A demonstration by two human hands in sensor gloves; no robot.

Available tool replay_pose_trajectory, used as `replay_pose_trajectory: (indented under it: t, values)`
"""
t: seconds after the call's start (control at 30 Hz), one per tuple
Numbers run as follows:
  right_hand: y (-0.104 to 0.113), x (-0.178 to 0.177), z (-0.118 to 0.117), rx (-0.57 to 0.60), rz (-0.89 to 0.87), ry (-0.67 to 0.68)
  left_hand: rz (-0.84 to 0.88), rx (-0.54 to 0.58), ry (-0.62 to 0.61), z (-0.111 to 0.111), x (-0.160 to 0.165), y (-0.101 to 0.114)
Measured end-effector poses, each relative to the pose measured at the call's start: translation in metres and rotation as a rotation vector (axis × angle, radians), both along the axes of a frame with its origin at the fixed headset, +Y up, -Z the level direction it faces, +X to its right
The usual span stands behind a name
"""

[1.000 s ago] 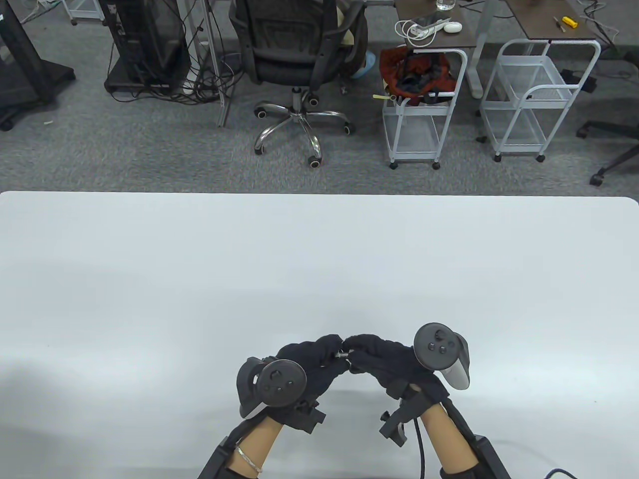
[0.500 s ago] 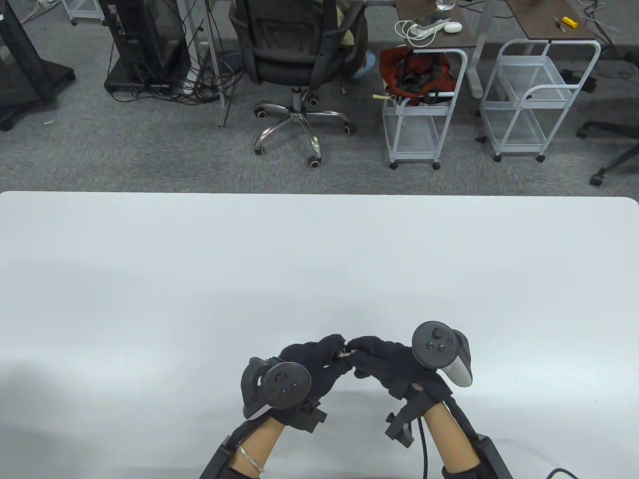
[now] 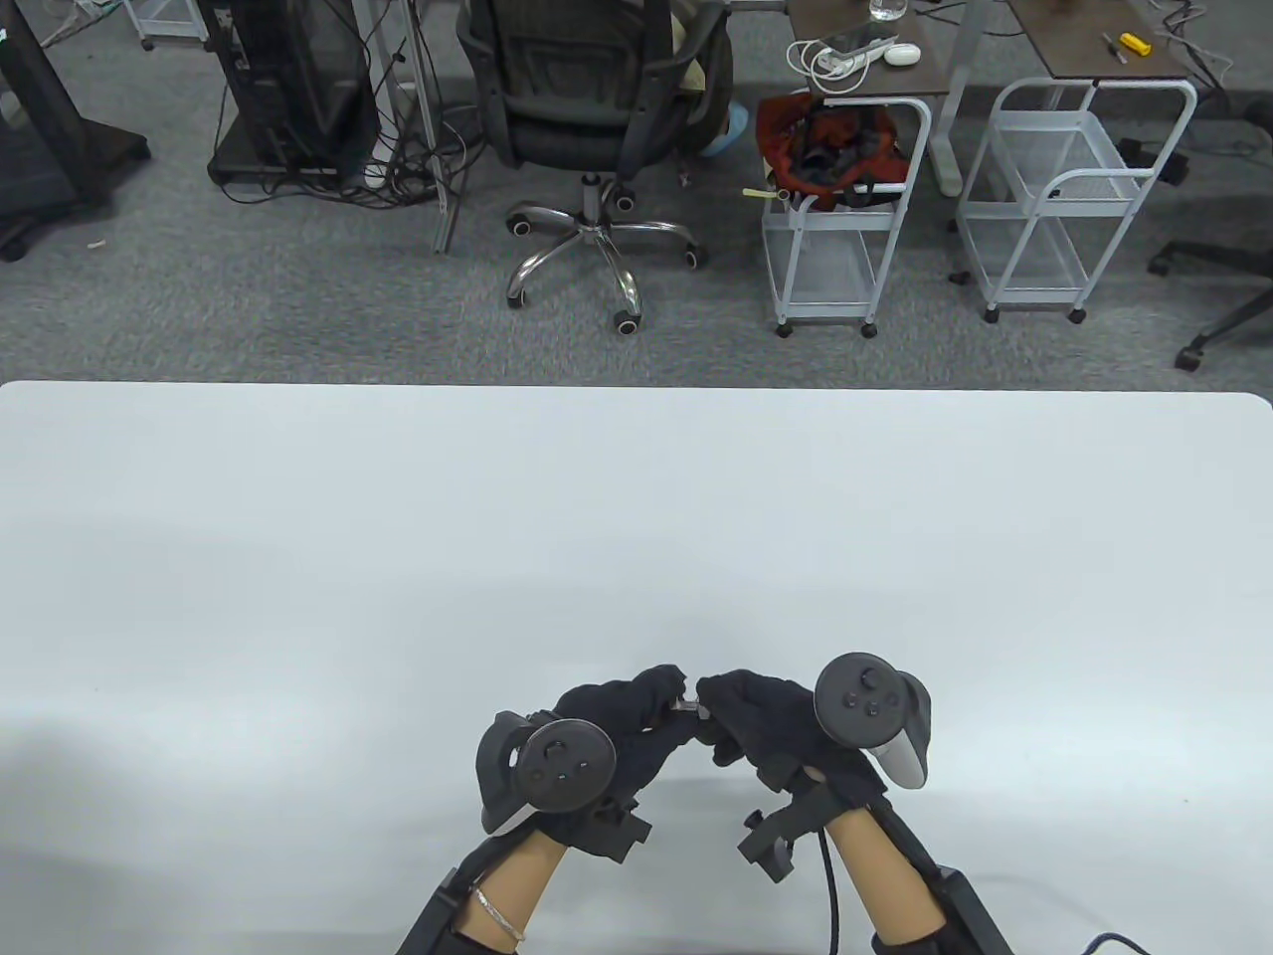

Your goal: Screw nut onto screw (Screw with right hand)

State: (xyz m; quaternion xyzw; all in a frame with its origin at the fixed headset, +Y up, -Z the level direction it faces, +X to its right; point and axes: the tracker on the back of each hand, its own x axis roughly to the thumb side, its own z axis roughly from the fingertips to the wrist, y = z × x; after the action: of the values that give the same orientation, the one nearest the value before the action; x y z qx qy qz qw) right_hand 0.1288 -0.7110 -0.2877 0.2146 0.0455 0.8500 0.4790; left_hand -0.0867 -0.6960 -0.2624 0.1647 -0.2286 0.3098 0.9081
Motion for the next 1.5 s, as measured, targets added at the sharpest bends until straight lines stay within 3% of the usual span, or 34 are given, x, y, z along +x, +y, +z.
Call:
replay_pose_trajectory:
  t: [0.1,0.13,0.23,0.4,0.53,0.6,0.73,0.87,1.07,1.13,1.2,1.37,1.5]
  values:
    - [-0.0009,-0.0012,-0.0001,-0.079,0.022,0.091,-0.024,0.022,0.006,0.002,0.0018,0.0021]
    - [-0.0017,-0.0003,-0.0004,-0.014,0.0,0.027,-0.029,0.028,0.004,0.0028,0.002,0.0026]
    - [-0.0018,-0.0001,0.0009,0.013,-0.039,-0.065,-0.016,0.021,-0.024,0.0032,0.0034,0.003]
    - [0.0022,0.0,0.0004,-0.117,0.042,0.107,-0.032,0.036,-0.01,0.0042,0.004,0.0036]
    - [-0.0007,0.0012,0.0002,-0.008,-0.024,-0.067,-0.012,0.024,-0.041,0.0037,0.0049,0.0033]
    - [-0.0003,0.0012,0.0004,-0.034,-0.017,-0.044,0.005,0.005,-0.034,0.003,0.0044,0.0024]
    - [0.001,0.002,-0.0014,-0.135,0.045,0.127,-0.031,0.033,-0.019,0.0051,0.0053,0.0047]
    - [-0.003,0.0026,-0.0016,-0.055,-0.06,-0.041,0.007,0.007,-0.058,0.0045,0.0055,0.0033]
    - [0.0017,0.0019,-0.0018,-0.146,0.032,0.118,-0.022,0.026,-0.028,0.0045,0.0045,0.0046]
    - [0.0019,0.0035,-0.0017,-0.066,-0.015,0.023,0.021,0.004,-0.049,0.0039,0.0039,0.0047]
    - [0.0017,0.0038,-0.0003,-0.062,-0.051,-0.033,0.058,-0.025,-0.064,0.0031,0.0041,0.0037]
    - [0.0038,0.004,-0.0016,-0.182,0.03,0.147,0.016,0.003,-0.032,0.0036,0.0037,0.0046]
    - [-0.0002,0.0039,-0.0011,-0.093,-0.072,-0.031,0.036,-0.02,-0.042,0.0036,0.0048,0.0046]
